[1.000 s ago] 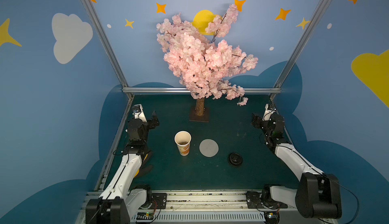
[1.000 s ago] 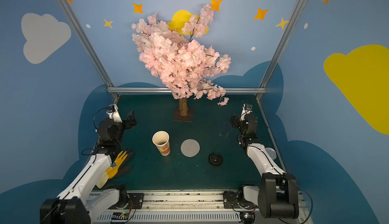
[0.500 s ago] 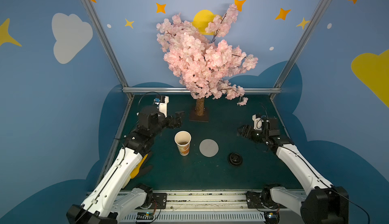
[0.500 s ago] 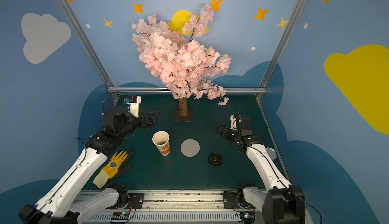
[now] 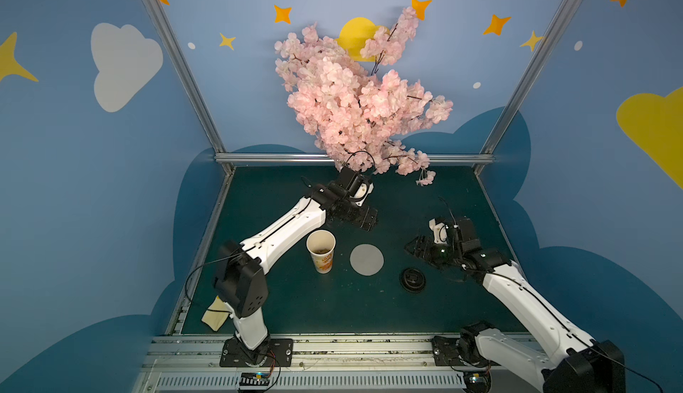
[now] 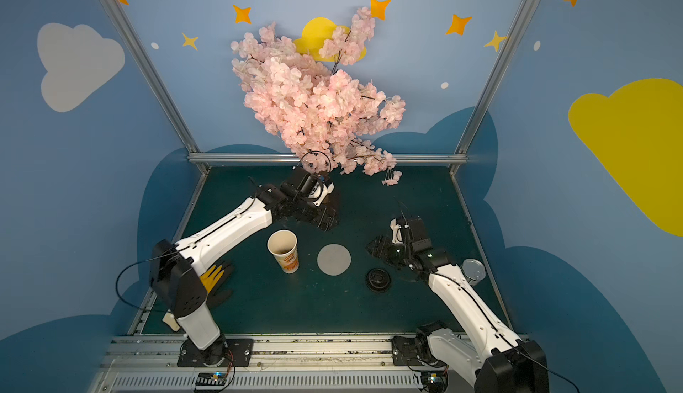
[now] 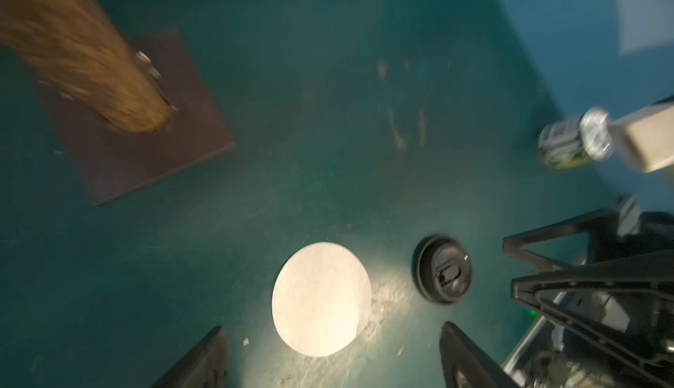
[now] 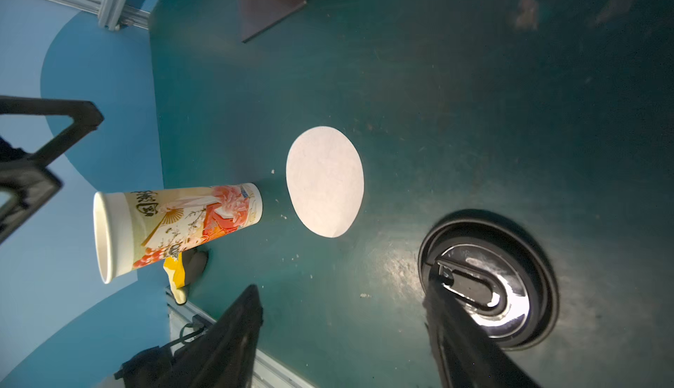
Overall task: Put the leak-proof paper on the milk tea cups
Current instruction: Pick up the leak-proof paper from the center of the board.
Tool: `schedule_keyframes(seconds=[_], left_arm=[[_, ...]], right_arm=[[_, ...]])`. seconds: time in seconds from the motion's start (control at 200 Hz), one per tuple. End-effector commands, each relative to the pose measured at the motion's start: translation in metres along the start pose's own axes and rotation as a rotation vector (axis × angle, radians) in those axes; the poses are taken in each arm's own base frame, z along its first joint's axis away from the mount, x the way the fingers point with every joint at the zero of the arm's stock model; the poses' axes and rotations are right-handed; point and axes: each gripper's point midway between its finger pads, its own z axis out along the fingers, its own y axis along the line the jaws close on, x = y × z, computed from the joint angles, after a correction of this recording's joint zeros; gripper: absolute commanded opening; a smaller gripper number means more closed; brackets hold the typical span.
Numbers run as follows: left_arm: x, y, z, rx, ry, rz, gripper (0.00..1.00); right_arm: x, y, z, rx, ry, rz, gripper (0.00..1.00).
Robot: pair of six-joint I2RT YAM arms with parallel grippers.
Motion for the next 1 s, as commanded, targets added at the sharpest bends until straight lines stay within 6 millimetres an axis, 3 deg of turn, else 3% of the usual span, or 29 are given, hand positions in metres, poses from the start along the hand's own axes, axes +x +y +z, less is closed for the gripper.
schedule_keyframes(seconds=[0.0, 0.06, 0.195, 0.325, 0.541, 0.891, 0.997], left_arm=[[0.024, -0.005, 0.015, 0.054, 0.170, 0.045, 0.87], [0.026, -0.009, 0.028, 0.091, 0.218, 0.051, 0.85], [0.031, 0.014, 0.053, 0.065, 0.321, 0.040, 0.77], [0.039, 0.022, 0.069, 0.097, 0.382, 0.025, 0.73], [0.052, 0.044, 0.082, 0.089, 0.437, -0.017, 0.70], [0.079, 0.050, 0.099, 0.115, 0.554, -0.036, 0.70], [0.088, 0.054, 0.104, 0.105, 0.584, -0.040, 0.68]], right_arm=[[0.005, 0.002, 0.019, -0.029, 0.006, 0.081, 0.69], [0.006, 0.001, 0.029, -0.032, 0.015, 0.101, 0.68], [0.003, -0.005, 0.040, -0.030, -0.002, 0.133, 0.63], [0.011, -0.006, 0.055, -0.021, 0.014, 0.176, 0.62], [0.026, -0.011, 0.074, 0.026, -0.016, 0.239, 0.62], [0.046, -0.006, 0.106, 0.054, 0.027, 0.283, 0.61], [0.053, -0.005, 0.112, 0.050, 0.041, 0.286, 0.55]])
